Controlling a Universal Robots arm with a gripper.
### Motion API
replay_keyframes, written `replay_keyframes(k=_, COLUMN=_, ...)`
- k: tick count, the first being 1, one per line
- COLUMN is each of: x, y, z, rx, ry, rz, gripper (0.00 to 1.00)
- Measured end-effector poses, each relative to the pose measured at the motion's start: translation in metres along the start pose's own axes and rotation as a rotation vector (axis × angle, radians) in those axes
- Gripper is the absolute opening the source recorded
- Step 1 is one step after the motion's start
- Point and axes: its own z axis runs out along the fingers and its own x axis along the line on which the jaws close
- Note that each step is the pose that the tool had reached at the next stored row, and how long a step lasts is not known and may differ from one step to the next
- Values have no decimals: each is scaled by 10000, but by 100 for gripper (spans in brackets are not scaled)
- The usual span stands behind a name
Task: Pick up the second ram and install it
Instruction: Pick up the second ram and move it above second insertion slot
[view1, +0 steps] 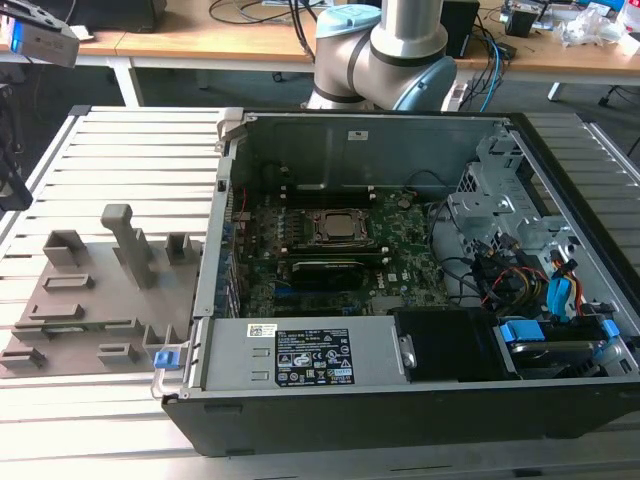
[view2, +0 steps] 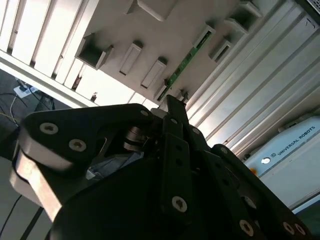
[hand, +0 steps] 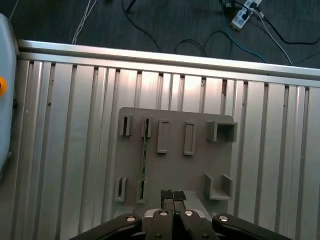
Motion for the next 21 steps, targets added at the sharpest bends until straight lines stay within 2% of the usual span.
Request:
replay_keyframes(k=1, x=0, y=0, z=0, rx=0, ry=0, rz=0, gripper=11)
replay_keyframes(k=4, x=-1, y=0, z=0, rx=5, ry=-19, rz=517, gripper=11)
replay_keyframes(k=7, x=0, y=0, z=2, rx=15, ry=-61, rz=1444, gripper=11)
replay_keyframes(k=10, x=0, y=0, z=5, rx=22, ry=-86, rz=2001, gripper=11)
replay_keyframes(k=14, x=0, y=0, z=4, rx=22, ry=-90, rz=2078, gripper=11)
replay_keyframes(k=17, x=0, y=0, z=4, rx=22, ry=-90, rz=2082, gripper=30)
replay_keyframes(k=21, x=2, y=1, z=10, rx=22, ry=-89, rz=2087, gripper=30)
